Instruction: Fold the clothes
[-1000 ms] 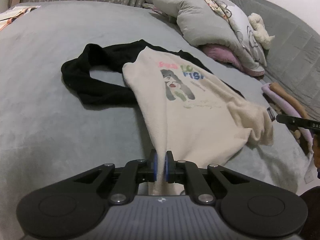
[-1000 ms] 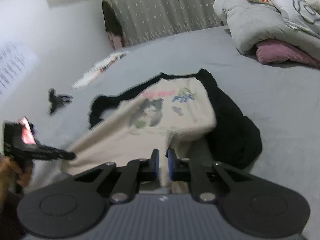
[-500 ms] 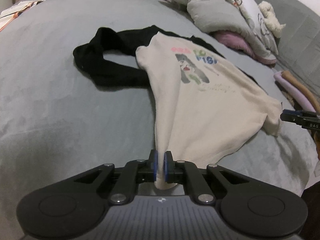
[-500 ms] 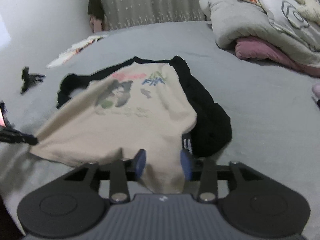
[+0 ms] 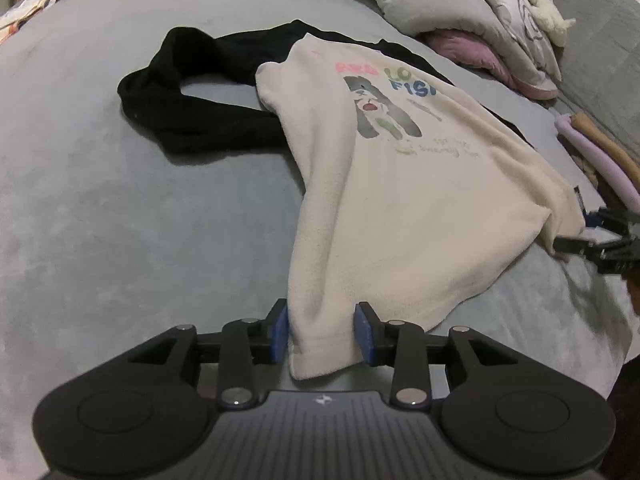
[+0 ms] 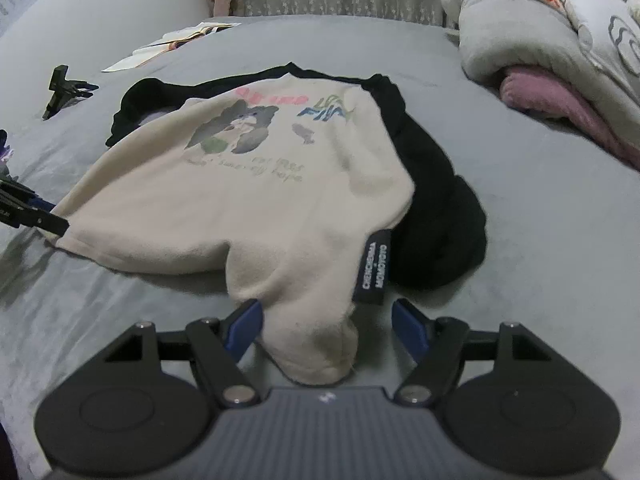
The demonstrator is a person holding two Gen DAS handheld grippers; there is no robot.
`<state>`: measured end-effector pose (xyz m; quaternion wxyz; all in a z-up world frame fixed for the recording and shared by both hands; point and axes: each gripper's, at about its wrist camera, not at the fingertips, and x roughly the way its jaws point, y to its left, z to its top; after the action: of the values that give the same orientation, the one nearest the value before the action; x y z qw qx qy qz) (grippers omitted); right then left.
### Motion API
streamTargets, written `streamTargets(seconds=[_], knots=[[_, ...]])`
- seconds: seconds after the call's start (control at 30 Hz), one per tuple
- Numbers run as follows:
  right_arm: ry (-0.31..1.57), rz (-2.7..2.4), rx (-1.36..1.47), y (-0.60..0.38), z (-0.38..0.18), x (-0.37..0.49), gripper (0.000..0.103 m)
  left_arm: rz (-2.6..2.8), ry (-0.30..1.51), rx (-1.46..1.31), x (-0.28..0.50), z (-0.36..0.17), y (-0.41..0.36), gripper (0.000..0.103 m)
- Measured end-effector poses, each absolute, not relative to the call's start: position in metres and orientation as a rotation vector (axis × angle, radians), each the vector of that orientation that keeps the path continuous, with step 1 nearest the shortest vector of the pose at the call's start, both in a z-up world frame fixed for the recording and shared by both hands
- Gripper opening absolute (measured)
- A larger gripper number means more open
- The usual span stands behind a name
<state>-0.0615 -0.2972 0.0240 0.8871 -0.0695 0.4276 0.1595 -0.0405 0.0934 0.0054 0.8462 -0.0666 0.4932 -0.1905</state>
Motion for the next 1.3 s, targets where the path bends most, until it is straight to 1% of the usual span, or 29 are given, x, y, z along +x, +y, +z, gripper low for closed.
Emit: streamTargets(seconds=[0.27, 0.37, 0.4, 0.43, 0.5, 0.53, 0.57, 0.6, 0.63, 0.73, 1.0, 1.3], knots=[[0.859, 0.338, -0.04, -0.308, 0.038, -0.065, 0.068, -0.408, 1.022, -0.147, -0.044, 0.003, 0.096, 0.034], [0.847, 0.341, -0.001, -0.313, 0.043, -0.066, 0.06, -0.413, 1.02, -0.154, -0.043, 0.002, 0.098, 0.034], [0.843, 0.342, 0.012, -0.314, 0.044, -0.066, 0.053, -0.414, 1.019, -0.157, -0.044, 0.002, 0.098, 0.034], [0.839, 0.342, 0.025, -0.315, 0.046, -0.067, 0.038, -0.414, 1.018, -0.159, -0.044, 0.002, 0.098, 0.034], [0.831, 0.344, 0.051, -0.318, 0.049, -0.068, 0.023, -0.415, 1.017, -0.161, -0.044, 0.001, 0.099, 0.033], [0.827, 0.345, 0.064, -0.32, 0.051, -0.068, 0.016, -0.413, 1.018, -0.16, -0.043, 0.001, 0.099, 0.028], [0.823, 0.345, 0.077, -0.321, 0.053, -0.069, 0.012, -0.41, 1.02, -0.164, -0.042, 0.002, 0.1, 0.022], [0.819, 0.346, 0.09, -0.322, 0.054, -0.069, 0.01, -0.412, 1.023, -0.171, -0.042, 0.002, 0.101, 0.011], [0.815, 0.347, 0.103, -0.324, 0.056, -0.069, 0.01, -0.413, 1.025, -0.179, -0.042, 0.003, 0.102, 0.007], [0.802, 0.349, 0.142, -0.328, 0.061, -0.071, 0.009, -0.415, 1.023, -0.187, -0.043, 0.007, 0.104, 0.004], [0.768, 0.354, 0.245, -0.339, 0.075, -0.074, 0.009, -0.458, 0.983, -0.2, -0.053, 0.026, 0.105, 0.003], [0.743, 0.339, 0.303, -0.357, 0.087, -0.082, 0.008, -0.496, 0.982, -0.249, -0.053, 0.04, 0.115, 0.003]])
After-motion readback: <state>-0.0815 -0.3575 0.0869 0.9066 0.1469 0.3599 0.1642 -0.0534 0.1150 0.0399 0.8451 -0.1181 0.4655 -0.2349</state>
